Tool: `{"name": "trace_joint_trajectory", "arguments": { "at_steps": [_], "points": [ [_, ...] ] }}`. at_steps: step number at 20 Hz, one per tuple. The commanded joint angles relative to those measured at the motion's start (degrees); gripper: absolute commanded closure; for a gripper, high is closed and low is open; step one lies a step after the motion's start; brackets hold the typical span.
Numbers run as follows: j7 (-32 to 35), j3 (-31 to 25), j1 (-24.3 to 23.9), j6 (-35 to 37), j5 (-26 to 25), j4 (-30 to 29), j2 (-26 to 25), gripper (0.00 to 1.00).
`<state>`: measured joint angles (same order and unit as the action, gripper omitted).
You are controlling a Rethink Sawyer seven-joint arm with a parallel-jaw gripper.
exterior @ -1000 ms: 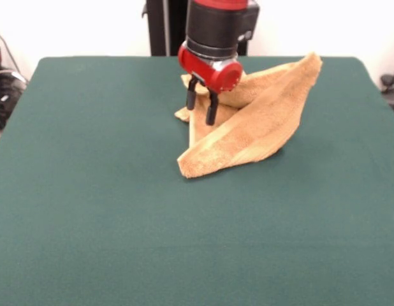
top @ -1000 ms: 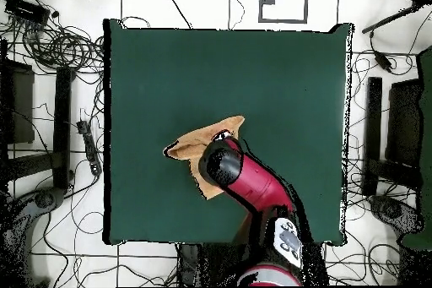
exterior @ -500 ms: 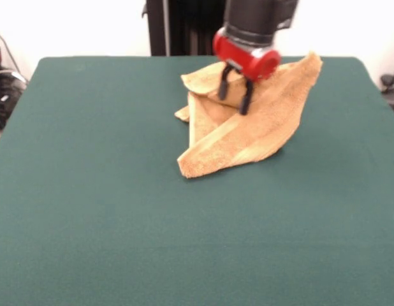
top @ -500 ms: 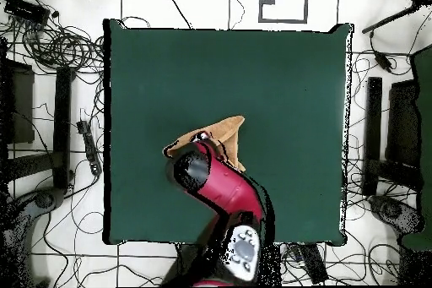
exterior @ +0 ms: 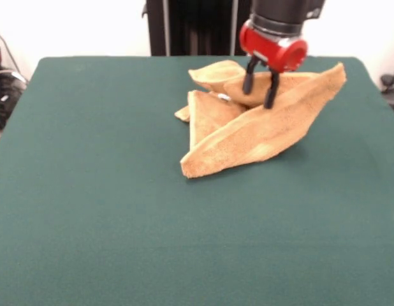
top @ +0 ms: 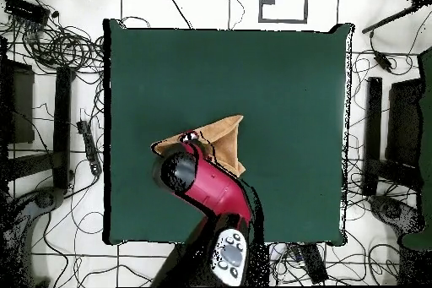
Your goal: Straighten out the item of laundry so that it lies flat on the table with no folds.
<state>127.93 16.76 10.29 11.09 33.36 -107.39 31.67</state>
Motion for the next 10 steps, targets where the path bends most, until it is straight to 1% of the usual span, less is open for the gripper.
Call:
{"name": "trace_joint_trajectory", "arguments": {
  "at_steps": [1,5,10],
  "points": [
    [12.90,-8.57,-4.47,-4.20,2.07,-6.49,-3.58,0.00],
    [13.59,-9.30,-4.68,-4.70,2.02,-6.76,-3.29,0.00],
    [14.59,-9.91,-4.33,-5.20,2.91,-5.77,-3.88,0.00]
  ]
}}
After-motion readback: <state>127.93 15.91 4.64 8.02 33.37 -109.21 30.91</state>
